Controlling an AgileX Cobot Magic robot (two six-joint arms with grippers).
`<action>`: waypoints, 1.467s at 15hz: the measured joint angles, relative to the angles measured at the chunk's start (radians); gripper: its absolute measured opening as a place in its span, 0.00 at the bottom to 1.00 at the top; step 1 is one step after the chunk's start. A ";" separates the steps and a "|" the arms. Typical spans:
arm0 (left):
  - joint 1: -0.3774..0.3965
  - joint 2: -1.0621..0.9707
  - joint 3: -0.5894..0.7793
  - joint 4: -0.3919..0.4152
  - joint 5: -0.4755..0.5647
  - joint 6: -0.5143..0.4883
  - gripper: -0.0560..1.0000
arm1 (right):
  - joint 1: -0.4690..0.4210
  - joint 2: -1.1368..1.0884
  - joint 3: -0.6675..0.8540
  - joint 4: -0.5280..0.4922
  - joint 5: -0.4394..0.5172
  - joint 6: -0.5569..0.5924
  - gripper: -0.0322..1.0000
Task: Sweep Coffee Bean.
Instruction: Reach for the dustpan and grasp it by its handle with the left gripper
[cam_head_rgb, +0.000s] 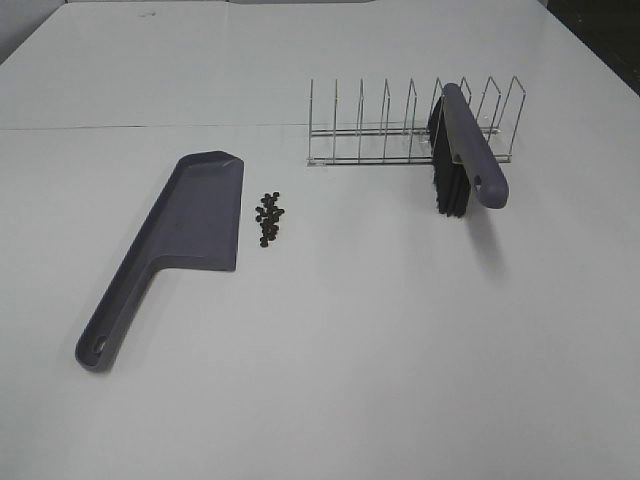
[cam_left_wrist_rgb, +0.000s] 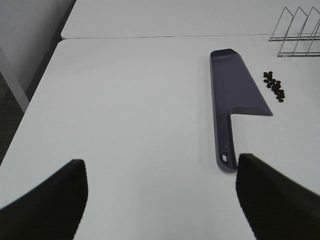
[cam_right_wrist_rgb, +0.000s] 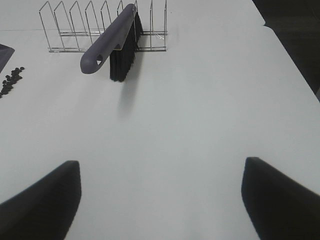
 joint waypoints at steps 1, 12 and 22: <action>0.000 0.000 0.000 0.000 0.000 0.000 0.78 | 0.000 0.000 0.000 0.000 0.000 0.000 0.78; 0.000 0.000 0.000 0.000 0.000 0.000 0.78 | 0.000 0.000 0.000 0.000 0.000 0.000 0.78; 0.000 0.000 0.000 0.000 0.000 0.000 0.78 | 0.000 0.000 0.000 0.000 0.000 0.000 0.78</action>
